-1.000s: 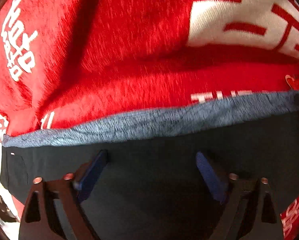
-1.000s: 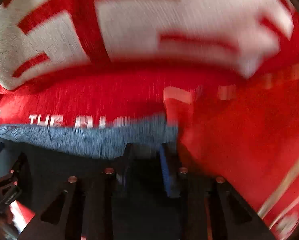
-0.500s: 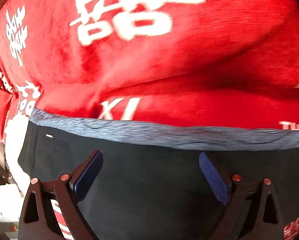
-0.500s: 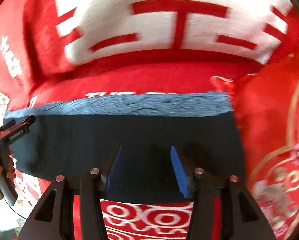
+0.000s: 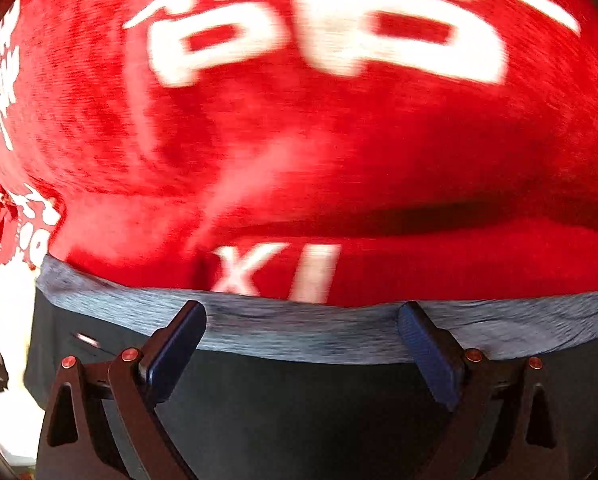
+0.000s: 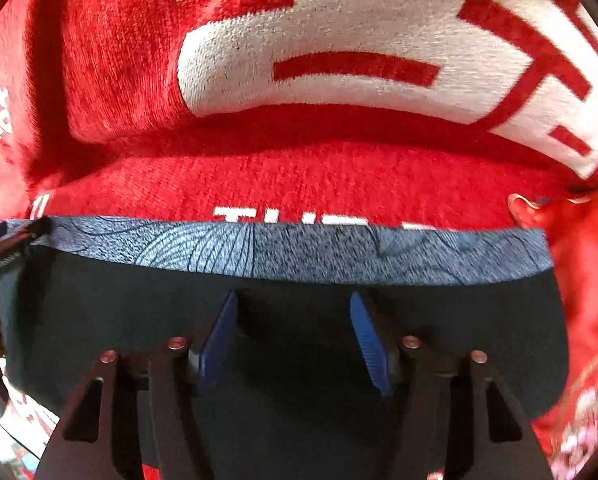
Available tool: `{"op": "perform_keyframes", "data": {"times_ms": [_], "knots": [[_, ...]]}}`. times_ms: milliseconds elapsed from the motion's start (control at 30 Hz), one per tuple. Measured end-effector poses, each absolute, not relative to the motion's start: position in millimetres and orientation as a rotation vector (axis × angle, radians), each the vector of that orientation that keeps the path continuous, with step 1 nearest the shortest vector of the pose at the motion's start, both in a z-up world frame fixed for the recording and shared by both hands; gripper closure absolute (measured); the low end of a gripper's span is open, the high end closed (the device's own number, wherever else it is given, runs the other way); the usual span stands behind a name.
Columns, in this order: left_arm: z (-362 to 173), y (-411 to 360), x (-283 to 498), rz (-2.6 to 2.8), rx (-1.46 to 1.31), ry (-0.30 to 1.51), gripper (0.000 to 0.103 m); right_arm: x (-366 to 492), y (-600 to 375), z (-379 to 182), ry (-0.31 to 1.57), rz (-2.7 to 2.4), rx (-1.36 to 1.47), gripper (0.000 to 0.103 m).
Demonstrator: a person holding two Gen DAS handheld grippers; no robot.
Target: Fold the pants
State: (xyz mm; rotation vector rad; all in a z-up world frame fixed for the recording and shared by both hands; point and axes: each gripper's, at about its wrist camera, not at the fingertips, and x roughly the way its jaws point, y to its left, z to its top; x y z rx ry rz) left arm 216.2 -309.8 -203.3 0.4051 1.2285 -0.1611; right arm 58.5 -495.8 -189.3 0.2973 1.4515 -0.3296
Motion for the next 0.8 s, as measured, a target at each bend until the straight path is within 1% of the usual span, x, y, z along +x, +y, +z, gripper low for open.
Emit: {"op": "perform_keyframes", "data": {"times_ms": [133,267,333,400,500,533,600,800], "knots": [[-187,-251,216,-0.168,0.389,1.233,0.005,41,-462,-170,1.415,-0.32,0.406,0.04],[-180,-188,215,-0.131,0.427,1.224,0.005,20,-408,-158,1.364,-0.181,0.624,0.04],[-182,-153,217,-0.096,0.451,1.212,0.005,11,-369,-160,1.341,-0.08,0.768,0.04],[-189,-121,222,-0.037,0.472,1.219,0.005,8,-336,-166,1.331,-0.008,0.848,0.04],[-200,-86,224,-0.04,0.384,1.243,0.004,10,-289,-180,1.331,0.086,0.9,0.04],[-202,-80,222,-0.042,0.356,1.242,0.001,15,-272,-184,1.339,0.118,0.909,0.04],[-202,-78,219,-0.053,0.359,1.231,0.001,28,-245,-199,1.355,0.149,0.921,0.04],[-196,-86,217,-0.075,0.377,1.207,0.001,40,-214,-225,1.349,0.174,1.004,0.043]]}}
